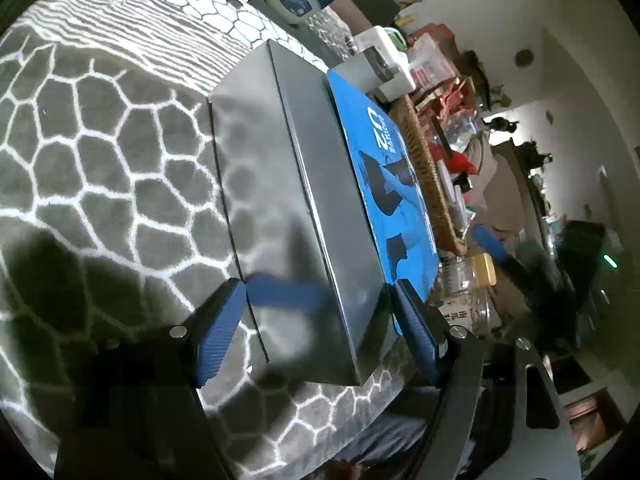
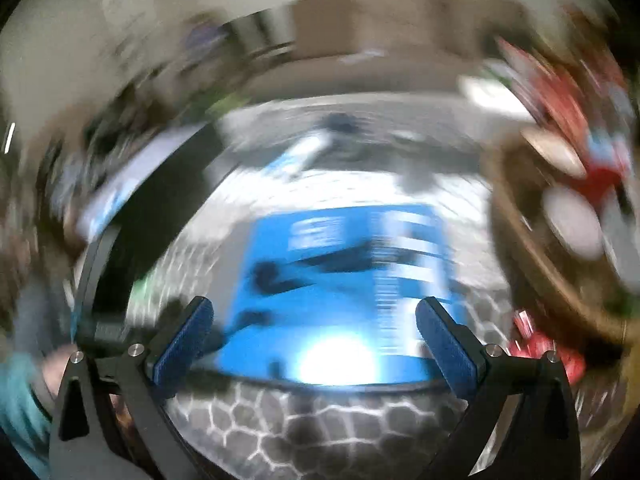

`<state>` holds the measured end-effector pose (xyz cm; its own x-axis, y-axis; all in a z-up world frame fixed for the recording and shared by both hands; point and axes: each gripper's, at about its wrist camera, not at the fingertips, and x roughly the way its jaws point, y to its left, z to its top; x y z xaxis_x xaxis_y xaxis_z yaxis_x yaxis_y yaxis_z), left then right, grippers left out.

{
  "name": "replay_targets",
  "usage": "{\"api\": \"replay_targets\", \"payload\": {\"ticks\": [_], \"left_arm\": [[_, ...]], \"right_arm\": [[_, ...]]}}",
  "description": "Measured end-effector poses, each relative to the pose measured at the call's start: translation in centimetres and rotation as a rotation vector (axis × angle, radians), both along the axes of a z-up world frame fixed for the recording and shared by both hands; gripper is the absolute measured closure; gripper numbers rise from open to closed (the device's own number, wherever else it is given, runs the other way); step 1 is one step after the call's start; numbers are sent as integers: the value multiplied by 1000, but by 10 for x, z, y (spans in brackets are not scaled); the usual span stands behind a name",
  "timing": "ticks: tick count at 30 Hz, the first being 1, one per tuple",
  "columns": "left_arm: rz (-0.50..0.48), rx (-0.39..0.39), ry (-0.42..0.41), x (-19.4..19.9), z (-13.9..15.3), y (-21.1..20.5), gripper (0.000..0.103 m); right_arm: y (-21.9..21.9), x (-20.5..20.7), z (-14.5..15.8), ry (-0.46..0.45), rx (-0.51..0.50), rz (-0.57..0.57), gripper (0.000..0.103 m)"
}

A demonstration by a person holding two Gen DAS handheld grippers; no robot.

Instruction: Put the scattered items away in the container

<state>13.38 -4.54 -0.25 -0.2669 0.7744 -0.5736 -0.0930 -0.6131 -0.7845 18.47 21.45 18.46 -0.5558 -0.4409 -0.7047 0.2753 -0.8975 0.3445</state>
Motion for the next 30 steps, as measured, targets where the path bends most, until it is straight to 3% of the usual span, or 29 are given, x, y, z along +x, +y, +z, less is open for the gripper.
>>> {"api": "replay_targets", "payload": {"ticks": [2, 5, 10, 14, 19, 22, 25, 30], "left_arm": [[1, -1, -2, 0, 0, 0, 31], [-1, 1, -5, 0, 0, -1, 31], [5, 8, -9, 2, 0, -5, 26], [27, -9, 0, 4, 7, -10, 2], [131, 4, -44, 4, 9, -41, 1], [169, 63, 47, 12, 26, -60, 2], [169, -53, 185, 27, 53, -61, 4], [210, 25, 187, 34, 57, -80, 4]], "right_arm": [[23, -17, -21, -110, -93, -80, 0], [19, -27, -40, -185, -95, -73, 0], [3, -23, -47, -201, -35, -51, 0], [-13, -14, -49, -205, -46, 29, 0], [-53, -6, -49, -169, 47, 159, 0], [-66, -3, -52, -169, 82, 183, 0], [-72, -3, -54, -177, 29, 204, 0], [-78, -4, -53, -187, -11, 229, 0]]}}
